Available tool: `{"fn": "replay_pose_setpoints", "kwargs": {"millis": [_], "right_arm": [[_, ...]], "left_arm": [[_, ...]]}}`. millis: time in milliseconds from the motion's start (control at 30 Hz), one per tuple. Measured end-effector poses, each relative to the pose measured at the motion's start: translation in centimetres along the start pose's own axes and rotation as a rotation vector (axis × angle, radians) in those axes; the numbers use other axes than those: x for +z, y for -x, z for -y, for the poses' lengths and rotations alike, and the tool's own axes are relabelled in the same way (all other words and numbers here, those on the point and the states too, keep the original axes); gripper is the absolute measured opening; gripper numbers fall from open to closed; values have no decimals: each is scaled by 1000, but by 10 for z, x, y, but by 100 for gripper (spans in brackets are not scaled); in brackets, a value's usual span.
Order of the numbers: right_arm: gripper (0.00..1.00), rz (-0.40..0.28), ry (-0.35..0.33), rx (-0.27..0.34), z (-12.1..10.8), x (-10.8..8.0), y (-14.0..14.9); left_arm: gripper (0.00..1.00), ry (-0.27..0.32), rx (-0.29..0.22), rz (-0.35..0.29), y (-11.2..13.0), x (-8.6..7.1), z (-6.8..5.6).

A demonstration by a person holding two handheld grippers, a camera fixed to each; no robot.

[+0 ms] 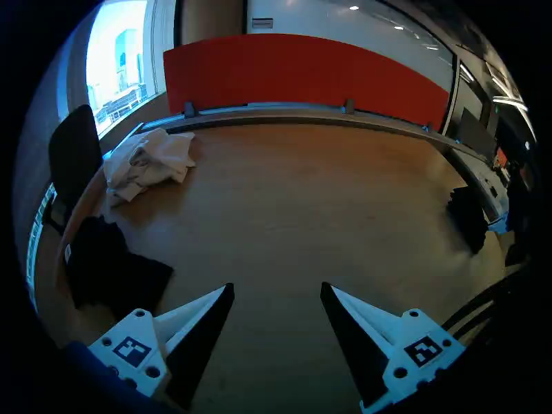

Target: Fold towel

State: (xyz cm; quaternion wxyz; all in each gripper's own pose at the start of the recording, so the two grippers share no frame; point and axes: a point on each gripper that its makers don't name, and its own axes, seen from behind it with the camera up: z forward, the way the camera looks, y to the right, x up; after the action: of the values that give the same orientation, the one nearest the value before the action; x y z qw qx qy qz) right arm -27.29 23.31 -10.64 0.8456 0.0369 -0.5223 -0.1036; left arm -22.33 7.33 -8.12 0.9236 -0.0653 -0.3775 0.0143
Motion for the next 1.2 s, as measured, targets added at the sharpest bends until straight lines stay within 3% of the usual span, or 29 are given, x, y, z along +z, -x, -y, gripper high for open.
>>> {"fn": "replay_pose_setpoints", "kwargs": {"millis": [700,967,1200], "right_arm": [[6,22,24,37,-3,15,5],[22,-4,46,30,-8,7,2],[45,-28,71,19,-14,-6,-1]], "left_arm": [[93,-1,12,4,3,-1,-2],[93,-3,12,2,3,-3,-1],[93,-4,11,-3,0,-4,-1]]}}
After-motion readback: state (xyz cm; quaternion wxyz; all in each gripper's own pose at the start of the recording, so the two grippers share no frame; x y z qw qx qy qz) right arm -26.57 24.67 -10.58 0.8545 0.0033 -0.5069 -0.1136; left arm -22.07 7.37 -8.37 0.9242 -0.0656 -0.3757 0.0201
